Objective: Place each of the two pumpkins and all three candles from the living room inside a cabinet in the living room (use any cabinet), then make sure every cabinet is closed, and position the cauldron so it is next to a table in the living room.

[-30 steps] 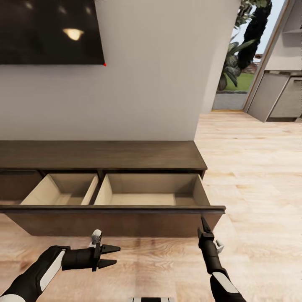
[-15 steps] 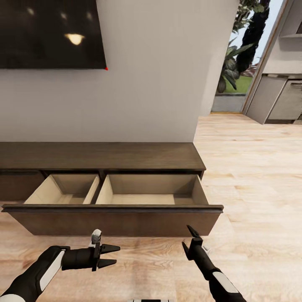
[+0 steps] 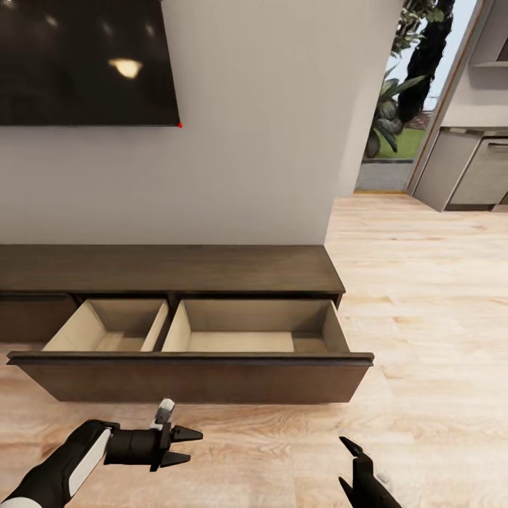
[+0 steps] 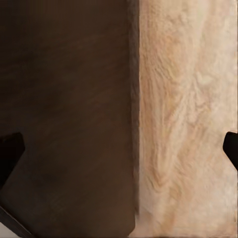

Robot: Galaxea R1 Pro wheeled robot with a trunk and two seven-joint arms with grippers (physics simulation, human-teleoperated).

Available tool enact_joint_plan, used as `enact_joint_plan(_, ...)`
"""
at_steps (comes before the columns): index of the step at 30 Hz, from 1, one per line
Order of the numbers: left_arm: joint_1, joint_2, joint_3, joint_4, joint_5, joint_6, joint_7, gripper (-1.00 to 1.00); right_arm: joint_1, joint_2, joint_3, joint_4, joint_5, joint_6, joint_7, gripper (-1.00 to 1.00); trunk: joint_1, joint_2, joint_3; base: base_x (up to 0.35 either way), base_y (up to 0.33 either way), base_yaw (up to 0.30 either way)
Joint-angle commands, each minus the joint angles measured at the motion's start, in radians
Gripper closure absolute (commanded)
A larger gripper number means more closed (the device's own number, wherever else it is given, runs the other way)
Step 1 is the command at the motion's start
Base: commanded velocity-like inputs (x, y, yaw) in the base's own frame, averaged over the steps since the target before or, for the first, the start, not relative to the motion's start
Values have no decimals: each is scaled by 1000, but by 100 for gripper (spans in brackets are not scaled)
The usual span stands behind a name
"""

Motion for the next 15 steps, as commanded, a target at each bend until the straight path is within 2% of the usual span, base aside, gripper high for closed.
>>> enact_joint_plan(1, 0, 0, 0, 11, 0, 0, 12, -100, 12, -1, 0, 0, -1, 0, 0, -100, -4, 7, 3, 0, 0, 0)
enact_joint_plan(4, 1, 0, -3, 25, -2, -3, 40, -100, 36, -5, -2, 1, -3, -3, 1, -100, -15, 28, 13, 0, 0, 0)
enact_joint_plan(8, 0, -2, -1, 30, -2, -4, 113, -100, 49, -34, -3, 2, -3, 4, -6, -100, -31, 56, 25, 0, 0, 0)
enact_joint_plan(15, 1, -3, 2, 31, -2, -4, 136, -100, 51, -41, -5, 3, -11, 6, 0, -100, -58, 105, 47, 0, 0, 0)
